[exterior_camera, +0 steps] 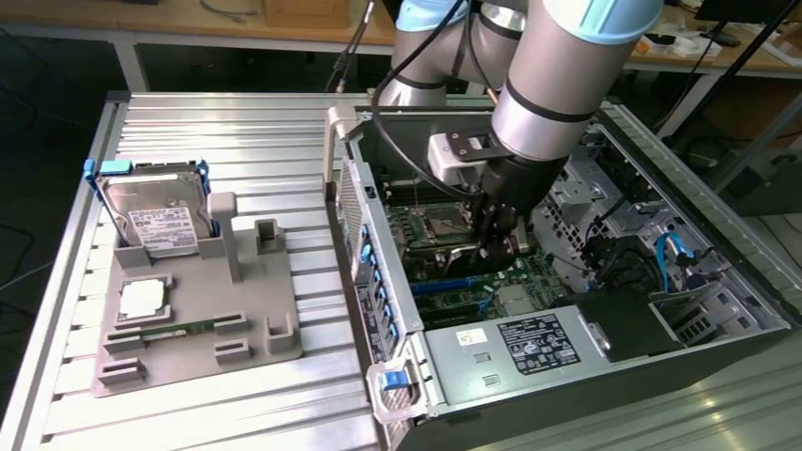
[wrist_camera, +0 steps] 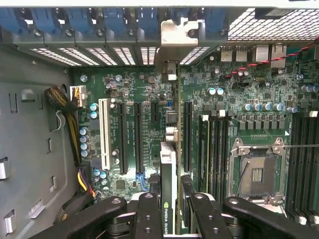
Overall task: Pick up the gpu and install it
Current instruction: 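Insert the gpu into the slot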
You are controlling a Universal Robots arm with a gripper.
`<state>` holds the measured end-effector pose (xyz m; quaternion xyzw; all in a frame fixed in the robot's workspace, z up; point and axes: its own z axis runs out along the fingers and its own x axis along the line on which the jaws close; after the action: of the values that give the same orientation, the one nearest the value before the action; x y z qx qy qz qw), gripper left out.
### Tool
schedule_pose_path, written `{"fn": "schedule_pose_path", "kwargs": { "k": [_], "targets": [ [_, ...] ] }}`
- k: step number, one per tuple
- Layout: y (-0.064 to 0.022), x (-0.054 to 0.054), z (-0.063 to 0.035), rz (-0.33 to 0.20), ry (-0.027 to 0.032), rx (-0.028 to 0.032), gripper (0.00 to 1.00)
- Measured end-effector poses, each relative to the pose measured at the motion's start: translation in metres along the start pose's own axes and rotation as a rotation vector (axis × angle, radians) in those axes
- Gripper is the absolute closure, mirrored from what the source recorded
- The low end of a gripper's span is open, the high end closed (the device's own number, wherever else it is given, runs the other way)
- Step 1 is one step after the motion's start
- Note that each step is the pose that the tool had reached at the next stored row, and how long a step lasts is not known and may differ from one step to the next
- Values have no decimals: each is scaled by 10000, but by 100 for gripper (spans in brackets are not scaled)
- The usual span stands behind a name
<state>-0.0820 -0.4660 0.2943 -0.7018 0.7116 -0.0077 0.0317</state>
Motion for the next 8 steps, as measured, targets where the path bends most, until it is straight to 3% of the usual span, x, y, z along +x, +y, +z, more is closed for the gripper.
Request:
{"fn": "schedule_pose_path", "kwargs": {
  "k": [8],
  "targets": [
    [44,2,30,-1,-6,1,73]
  ]
}}
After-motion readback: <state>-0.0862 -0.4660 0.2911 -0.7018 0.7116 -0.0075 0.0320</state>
